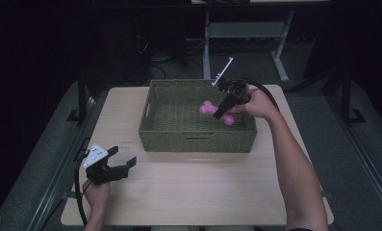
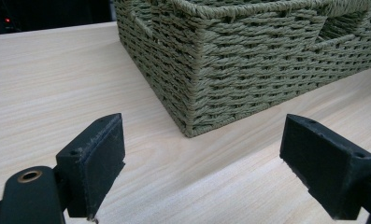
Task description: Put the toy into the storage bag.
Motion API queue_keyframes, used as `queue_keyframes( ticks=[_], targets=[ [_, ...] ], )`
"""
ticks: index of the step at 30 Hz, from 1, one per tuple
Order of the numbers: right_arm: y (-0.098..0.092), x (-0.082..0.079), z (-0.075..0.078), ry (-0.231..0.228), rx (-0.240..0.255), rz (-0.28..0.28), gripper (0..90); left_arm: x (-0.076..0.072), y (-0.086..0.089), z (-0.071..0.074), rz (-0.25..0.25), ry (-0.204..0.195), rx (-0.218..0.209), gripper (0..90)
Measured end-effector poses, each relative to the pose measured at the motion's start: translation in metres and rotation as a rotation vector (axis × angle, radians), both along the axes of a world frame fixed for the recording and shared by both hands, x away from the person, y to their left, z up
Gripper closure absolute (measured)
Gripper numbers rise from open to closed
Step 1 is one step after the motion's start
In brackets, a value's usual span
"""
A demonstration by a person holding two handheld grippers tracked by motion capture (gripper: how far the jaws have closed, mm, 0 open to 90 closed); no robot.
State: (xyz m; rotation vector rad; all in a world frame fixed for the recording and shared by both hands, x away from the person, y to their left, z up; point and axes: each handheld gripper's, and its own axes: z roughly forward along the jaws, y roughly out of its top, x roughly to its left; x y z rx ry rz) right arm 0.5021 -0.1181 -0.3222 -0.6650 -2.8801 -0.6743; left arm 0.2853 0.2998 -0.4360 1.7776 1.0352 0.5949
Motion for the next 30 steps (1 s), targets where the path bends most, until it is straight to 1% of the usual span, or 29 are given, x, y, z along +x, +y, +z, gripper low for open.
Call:
queue_keyframes(
  ticks=[3, 6, 9, 12, 13, 18, 19, 21, 24, 29, 30],
  targets=[
    [-0.001, 0.001, -0.003, 0.007, 0.002, -0.007, 58.2, 0.000, 0.001, 0.000, 0.000, -0.001, 0.002, 13.6],
    [-0.001, 0.003, -0.009, 0.020, 0.007, -0.011, 58.2, 0.000, 0.001, 0.000, 0.000, -0.003, -0.002, 13.6],
    [0.000, 0.004, -0.017, 0.031, -0.006, -0.014, 58.2, 0.000, 0.002, 0.000, 0.002, -0.003, 0.003, 13.6],
    [0.000, 0.005, -0.023, 0.040, -0.008, -0.020, 58.1, -0.001, 0.002, 0.001, -0.001, -0.004, 0.000, 13.6],
    [0.001, 0.005, -0.026, 0.041, -0.013, -0.014, 58.1, -0.001, 0.002, 0.000, -0.001, -0.003, 0.001, 13.6],
    [0.004, 0.005, -0.028, 0.042, -0.014, -0.010, 58.1, 0.000, 0.002, 0.000, -0.002, -0.002, 0.001, 13.6],
    [0.004, 0.005, -0.029, 0.047, 0.000, -0.017, 58.1, 0.000, 0.002, 0.000, -0.002, -0.002, 0.001, 13.6],
    [0.004, 0.005, -0.031, 0.049, 0.007, -0.014, 58.1, 0.000, 0.002, 0.000, -0.003, -0.002, 0.000, 13.6],
    [0.003, 0.004, -0.033, 0.053, 0.000, -0.017, 58.1, 0.000, 0.002, 0.000, -0.004, -0.002, 0.000, 13.6],
    [0.002, 0.002, -0.036, 0.056, 0.012, -0.019, 58.0, 0.000, 0.001, 0.000, -0.006, -0.003, -0.004, 13.6],
    [0.002, 0.002, -0.037, 0.059, 0.008, -0.018, 58.0, 0.000, 0.001, 0.000, -0.008, -0.002, 0.001, 13.6]
  ],
)
